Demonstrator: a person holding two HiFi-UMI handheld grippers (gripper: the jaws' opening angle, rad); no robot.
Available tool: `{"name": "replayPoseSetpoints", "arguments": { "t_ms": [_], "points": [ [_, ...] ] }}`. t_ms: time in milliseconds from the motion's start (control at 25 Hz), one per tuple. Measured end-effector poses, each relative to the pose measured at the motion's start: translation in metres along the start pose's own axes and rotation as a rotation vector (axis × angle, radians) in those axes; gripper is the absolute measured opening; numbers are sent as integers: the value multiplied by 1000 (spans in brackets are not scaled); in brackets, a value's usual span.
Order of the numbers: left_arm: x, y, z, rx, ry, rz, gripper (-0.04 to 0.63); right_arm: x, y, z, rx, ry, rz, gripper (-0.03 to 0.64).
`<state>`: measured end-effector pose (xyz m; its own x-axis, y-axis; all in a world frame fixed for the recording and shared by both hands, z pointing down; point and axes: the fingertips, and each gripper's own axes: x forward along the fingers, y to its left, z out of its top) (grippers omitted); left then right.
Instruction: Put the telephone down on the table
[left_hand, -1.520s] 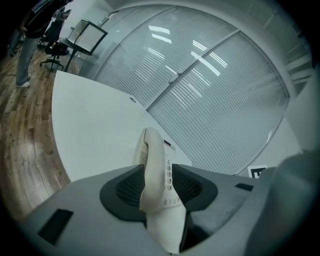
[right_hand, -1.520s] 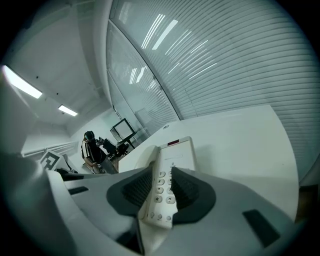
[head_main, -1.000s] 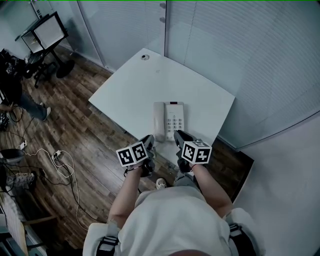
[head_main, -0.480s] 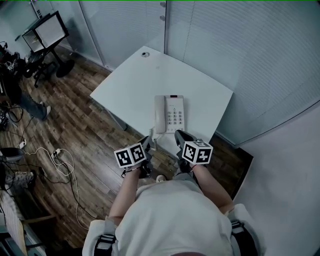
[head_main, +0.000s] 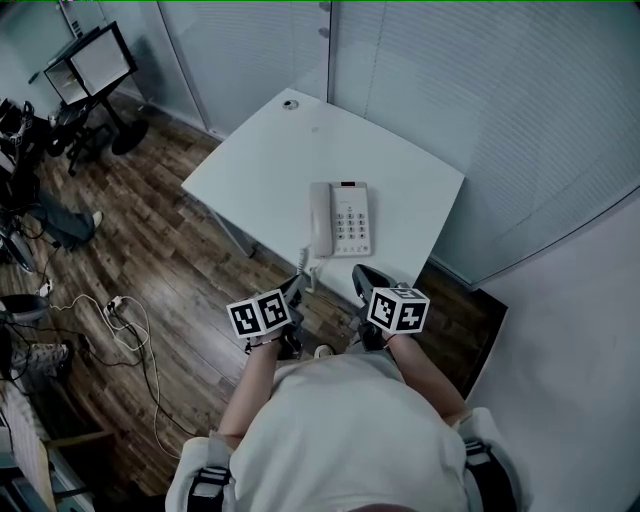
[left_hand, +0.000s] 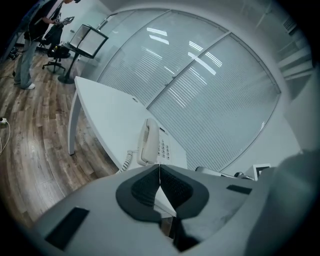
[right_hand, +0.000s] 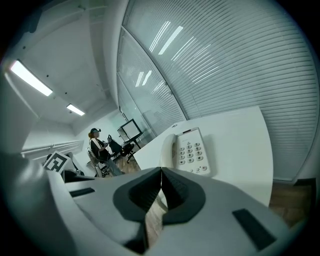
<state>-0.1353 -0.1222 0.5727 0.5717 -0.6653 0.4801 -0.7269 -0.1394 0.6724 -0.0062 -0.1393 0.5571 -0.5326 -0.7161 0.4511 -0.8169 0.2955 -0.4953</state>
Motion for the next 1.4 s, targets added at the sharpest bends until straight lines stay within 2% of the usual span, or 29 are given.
{"name": "replayPoseSetpoints", "arguments": {
  "t_ms": [560, 1400],
  "points": [
    [-5, -3, -14, -7, 8, -23, 21, -7, 7, -15, 12, 11, 18, 21],
    [2, -7, -19, -37, 19, -32, 21, -6, 9, -12, -14, 30, 44, 20]
  ]
}}
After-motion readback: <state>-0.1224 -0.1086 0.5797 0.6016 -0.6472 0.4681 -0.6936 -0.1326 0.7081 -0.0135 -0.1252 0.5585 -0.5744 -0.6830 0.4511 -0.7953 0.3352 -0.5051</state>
